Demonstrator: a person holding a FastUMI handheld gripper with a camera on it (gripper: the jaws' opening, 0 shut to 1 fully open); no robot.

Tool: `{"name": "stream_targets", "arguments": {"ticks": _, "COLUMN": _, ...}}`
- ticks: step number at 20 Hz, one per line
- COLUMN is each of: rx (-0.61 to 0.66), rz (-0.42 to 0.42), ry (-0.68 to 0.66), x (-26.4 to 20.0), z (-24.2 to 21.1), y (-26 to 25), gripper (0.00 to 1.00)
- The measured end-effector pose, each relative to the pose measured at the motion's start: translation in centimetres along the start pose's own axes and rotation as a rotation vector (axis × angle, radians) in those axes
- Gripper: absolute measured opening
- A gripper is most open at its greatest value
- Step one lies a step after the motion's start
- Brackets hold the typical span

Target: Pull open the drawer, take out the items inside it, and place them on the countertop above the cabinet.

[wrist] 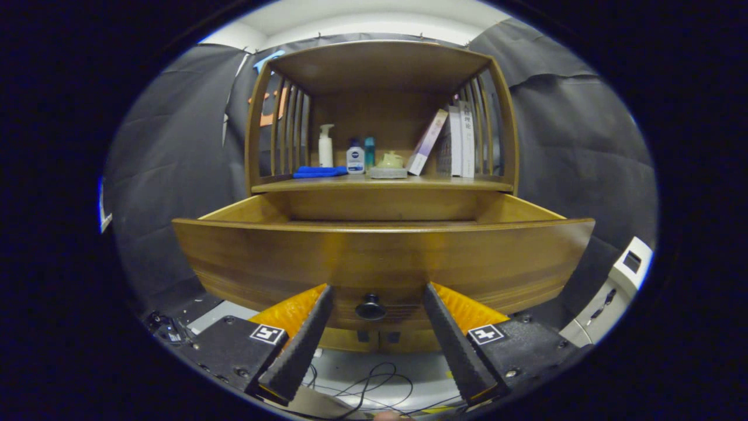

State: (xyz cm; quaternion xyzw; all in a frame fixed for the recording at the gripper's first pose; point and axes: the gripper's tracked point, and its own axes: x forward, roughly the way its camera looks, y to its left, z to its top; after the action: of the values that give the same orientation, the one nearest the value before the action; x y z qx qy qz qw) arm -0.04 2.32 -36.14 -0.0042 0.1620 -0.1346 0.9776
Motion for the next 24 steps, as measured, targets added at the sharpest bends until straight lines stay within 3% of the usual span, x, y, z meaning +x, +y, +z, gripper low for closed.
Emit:
{"name": "stream_targets", "arguments": {"ticks": 4, "rx": -0.040, "rz": -0.047, "ry": -0.004, "x": 0.4, "z": 0.3, "y": 0.2, "gripper": 0.99}}
{"name": "stream_targets", "arguments": {"ticks": 24, "rx": -0.043, "rz": -0.028, "ry": -0.004, "x": 5.1, "z": 2.7, "y": 0.0, "gripper": 0.99}}
